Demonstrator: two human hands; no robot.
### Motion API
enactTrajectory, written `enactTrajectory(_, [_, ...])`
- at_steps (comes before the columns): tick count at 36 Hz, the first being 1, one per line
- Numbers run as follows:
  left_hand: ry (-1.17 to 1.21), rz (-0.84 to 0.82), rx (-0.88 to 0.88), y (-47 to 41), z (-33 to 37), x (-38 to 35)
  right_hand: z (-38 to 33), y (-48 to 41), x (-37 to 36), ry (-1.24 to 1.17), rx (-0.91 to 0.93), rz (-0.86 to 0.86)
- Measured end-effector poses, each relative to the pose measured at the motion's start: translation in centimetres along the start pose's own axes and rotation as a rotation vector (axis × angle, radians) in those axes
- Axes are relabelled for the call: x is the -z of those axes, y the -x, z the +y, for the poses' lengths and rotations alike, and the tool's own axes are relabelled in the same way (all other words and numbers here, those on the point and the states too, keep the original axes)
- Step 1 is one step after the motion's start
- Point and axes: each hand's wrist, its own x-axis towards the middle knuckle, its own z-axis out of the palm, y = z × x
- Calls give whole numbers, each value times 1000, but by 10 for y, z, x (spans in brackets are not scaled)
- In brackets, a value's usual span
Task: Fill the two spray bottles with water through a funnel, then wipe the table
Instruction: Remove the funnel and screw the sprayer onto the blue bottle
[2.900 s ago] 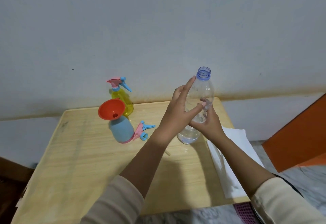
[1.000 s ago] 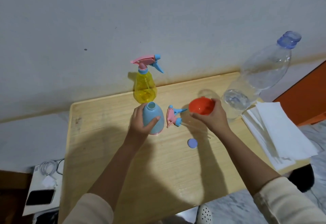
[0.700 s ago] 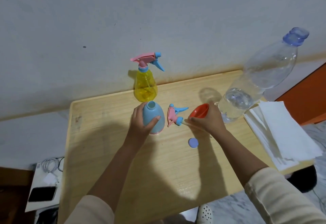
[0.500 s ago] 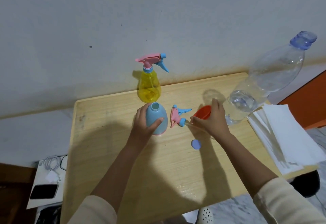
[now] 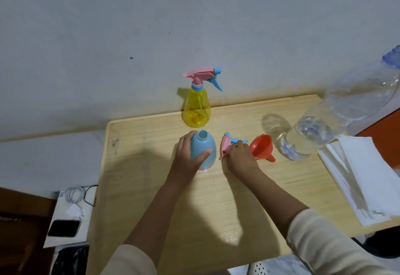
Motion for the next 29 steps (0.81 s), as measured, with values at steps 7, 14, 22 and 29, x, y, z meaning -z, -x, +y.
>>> enactTrajectory(7, [56, 7, -14, 2, 4, -1, -2, 11, 60, -447, -34, 227])
enactTrajectory(14, [47, -5, -23, 4, 8, -1, -24, 29, 165, -1156, 67, 486])
enactTrajectory(22, [18, -15, 10, 4, 10, 0, -50, 46, 214, -1460, 246, 607])
enactTrajectory(29, [45, 2, 14, 3, 10, -2, -65, 43, 193, -1387, 375, 542])
